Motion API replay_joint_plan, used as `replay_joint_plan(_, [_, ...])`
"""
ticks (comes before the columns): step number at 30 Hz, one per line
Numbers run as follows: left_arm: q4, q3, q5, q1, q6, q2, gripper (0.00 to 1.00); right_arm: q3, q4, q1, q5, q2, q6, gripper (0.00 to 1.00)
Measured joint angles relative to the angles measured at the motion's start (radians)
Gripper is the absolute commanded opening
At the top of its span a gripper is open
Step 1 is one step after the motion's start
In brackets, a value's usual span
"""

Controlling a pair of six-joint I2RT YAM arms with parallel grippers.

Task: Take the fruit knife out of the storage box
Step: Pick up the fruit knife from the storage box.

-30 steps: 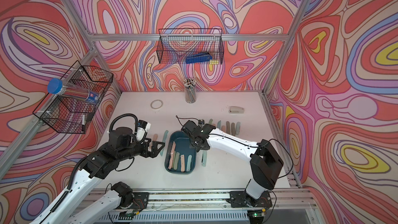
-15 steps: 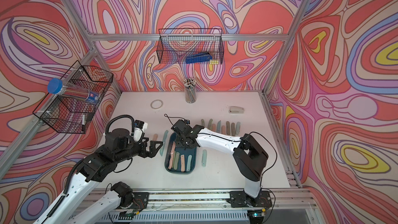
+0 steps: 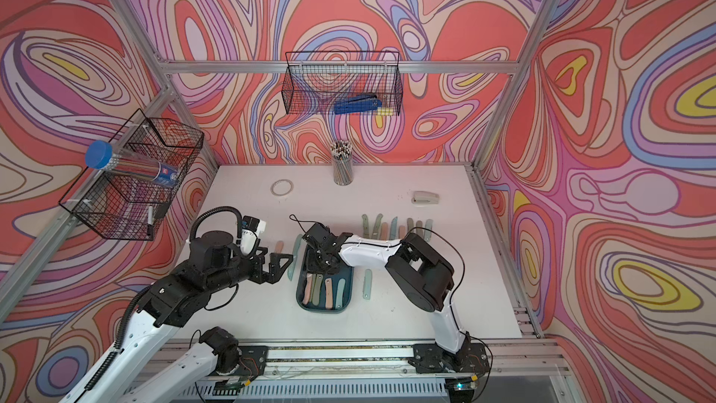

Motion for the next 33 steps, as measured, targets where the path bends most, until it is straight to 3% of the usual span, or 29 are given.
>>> replay_joint_plan(13, [0.0, 0.0, -0.004, 0.0, 0.0, 0.0, 1.0, -0.034, 0.152, -0.006, -0.035, 0.021, 0.016, 0.17])
replay_joint_plan(33, [0.0, 0.0, -0.006, 0.0, 0.0, 0.0, 1.0, -0.098, 0.113, -0.007, 0.019, -0.102, 0.025, 0.1])
